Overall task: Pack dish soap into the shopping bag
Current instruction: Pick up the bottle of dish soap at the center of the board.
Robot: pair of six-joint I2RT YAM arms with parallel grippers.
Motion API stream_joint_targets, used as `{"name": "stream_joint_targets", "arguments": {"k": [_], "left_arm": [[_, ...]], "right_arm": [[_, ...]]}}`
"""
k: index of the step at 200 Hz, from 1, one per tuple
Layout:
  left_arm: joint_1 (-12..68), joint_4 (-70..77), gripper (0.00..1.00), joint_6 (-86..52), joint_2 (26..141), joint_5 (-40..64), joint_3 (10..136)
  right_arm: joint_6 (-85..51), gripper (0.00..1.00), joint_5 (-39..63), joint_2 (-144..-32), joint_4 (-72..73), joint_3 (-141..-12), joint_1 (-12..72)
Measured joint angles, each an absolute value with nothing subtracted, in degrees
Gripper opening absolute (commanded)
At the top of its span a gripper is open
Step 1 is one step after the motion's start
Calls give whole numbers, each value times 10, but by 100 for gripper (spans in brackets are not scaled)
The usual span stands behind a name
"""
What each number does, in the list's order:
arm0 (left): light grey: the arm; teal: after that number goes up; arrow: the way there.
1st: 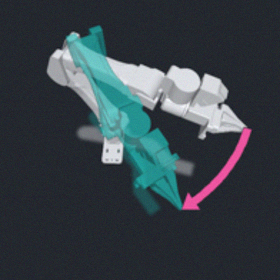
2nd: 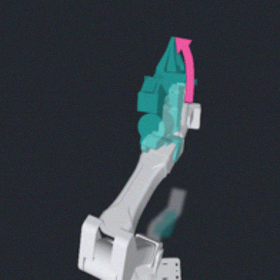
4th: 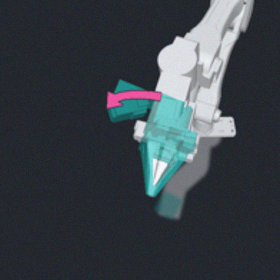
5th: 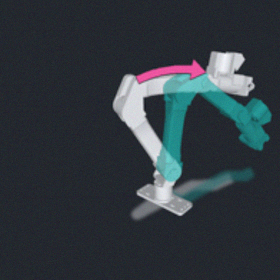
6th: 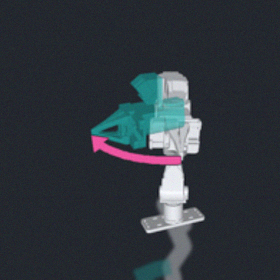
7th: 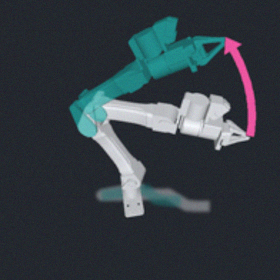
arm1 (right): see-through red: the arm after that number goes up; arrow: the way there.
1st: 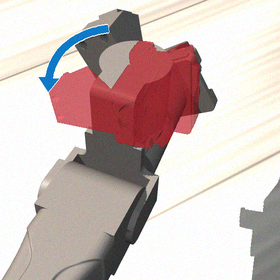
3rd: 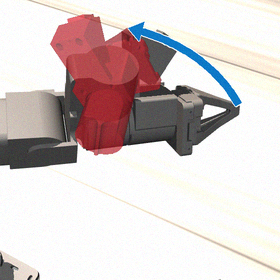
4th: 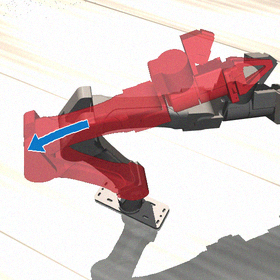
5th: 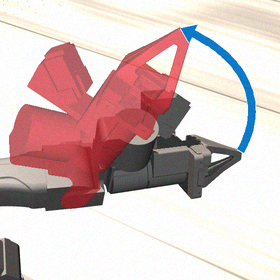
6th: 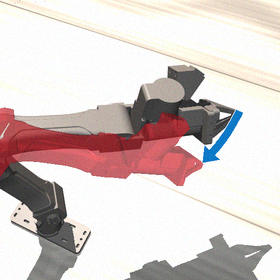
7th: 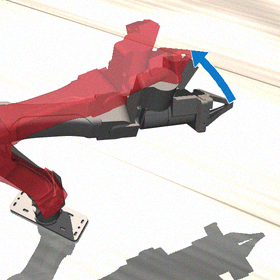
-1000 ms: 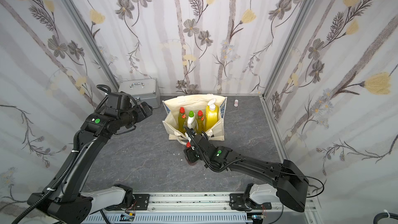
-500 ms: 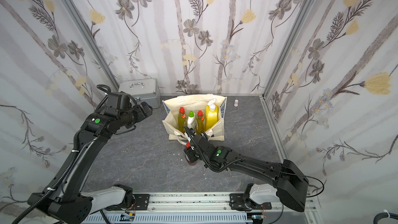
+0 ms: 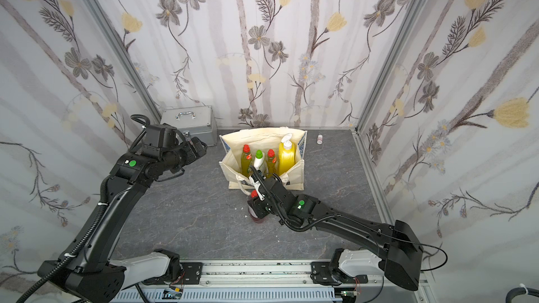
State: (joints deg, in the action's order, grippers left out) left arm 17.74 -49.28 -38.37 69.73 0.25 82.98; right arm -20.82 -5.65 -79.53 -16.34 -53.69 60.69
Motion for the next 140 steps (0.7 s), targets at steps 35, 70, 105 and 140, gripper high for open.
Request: {"name": "stream_joint_targets", "arguments": {"k": [35,70,105,140], "left_arm": [[177,-492,100,-389,695,3,812],[177,-485,100,-394,694,8,801],[177,-471,100,-399,694,9,796],[177,-464,100,-409,695,12,789]], "right_arm": [[-218,28,-39,-750,-186,-550,607],[-219,29,-32,-695,-217,-587,607],[-218,29,-34,-670,-255,-658,604],[-214,29,-41,-679,-293,-752,598]]}}
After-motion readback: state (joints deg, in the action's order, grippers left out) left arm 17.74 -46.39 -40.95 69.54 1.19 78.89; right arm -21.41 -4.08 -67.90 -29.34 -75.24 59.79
